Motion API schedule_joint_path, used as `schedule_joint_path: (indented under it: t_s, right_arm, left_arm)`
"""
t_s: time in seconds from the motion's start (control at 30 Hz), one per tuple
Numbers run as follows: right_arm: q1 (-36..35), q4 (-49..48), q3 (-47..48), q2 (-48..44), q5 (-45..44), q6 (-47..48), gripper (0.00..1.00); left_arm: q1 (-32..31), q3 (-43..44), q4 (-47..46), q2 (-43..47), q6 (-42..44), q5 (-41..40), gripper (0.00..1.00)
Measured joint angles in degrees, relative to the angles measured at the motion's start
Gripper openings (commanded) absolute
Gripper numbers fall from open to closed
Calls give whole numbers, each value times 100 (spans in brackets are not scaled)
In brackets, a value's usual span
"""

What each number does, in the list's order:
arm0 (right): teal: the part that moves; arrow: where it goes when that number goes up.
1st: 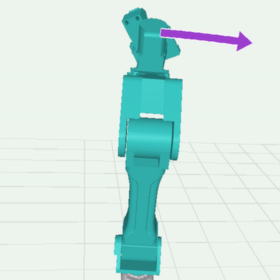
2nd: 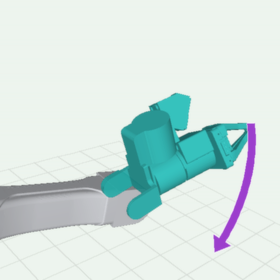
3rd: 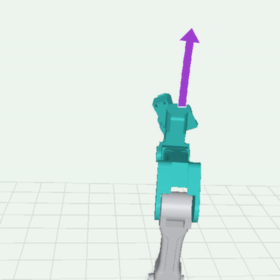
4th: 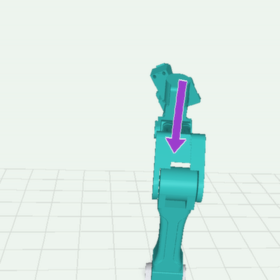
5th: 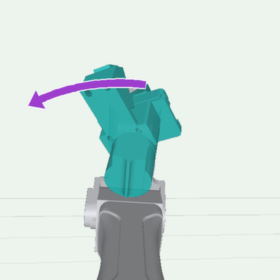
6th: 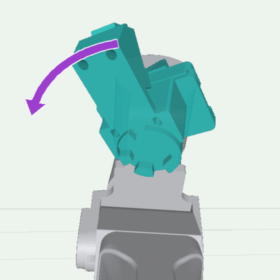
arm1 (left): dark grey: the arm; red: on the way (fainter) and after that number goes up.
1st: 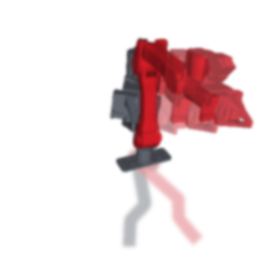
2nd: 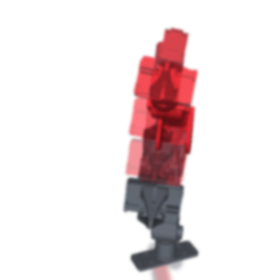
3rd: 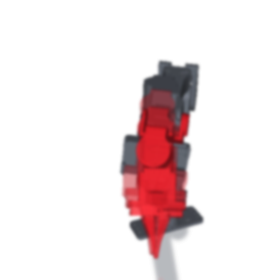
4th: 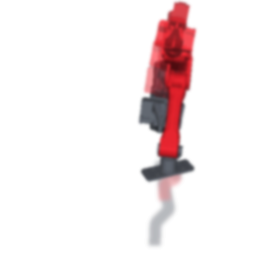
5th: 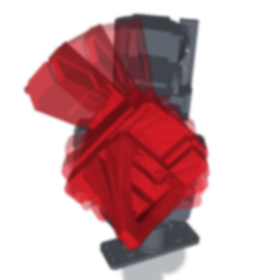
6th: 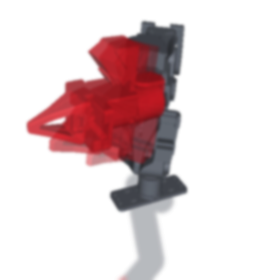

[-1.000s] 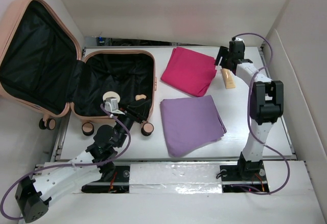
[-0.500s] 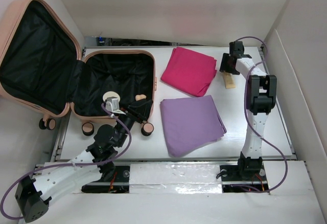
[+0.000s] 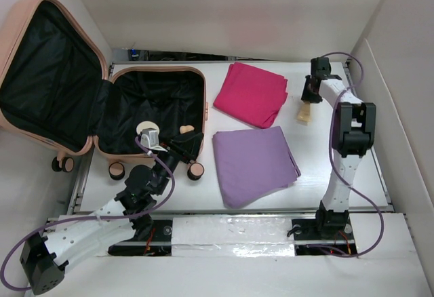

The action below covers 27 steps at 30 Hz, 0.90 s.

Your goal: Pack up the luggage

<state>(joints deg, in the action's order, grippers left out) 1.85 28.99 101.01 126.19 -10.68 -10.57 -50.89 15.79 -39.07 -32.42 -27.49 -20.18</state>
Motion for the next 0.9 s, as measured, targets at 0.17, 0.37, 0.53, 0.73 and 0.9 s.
schedule_joint_path:
  t_s: [0.17, 0.37, 0.53, 0.73, 0.9]
  right_arm:
    - [-291, -264, -1025, -1377, 138, -70, 32]
    - [-2044, -1357, -1231, -2549, 955, -483, 32]
    - [-3510, -2155, -426, -1862, 2151, -1209, 32]
    - [-4315, -2730, 1237, -173, 2905, -2107, 91]
    - [-4232, -3136, 962, 76, 3093, -2516, 84]
  left_arm:
    - [0, 15, -4, -74, 4, 28, 44]
    - [0, 15, 7, -31, 17, 26, 44]
    - [0, 13, 4, 164, 24, -63, 44]
    - [0, -7, 20, 636, 66, -369, 46]
    - [0, -7, -68, 750, 153, -417, 43]
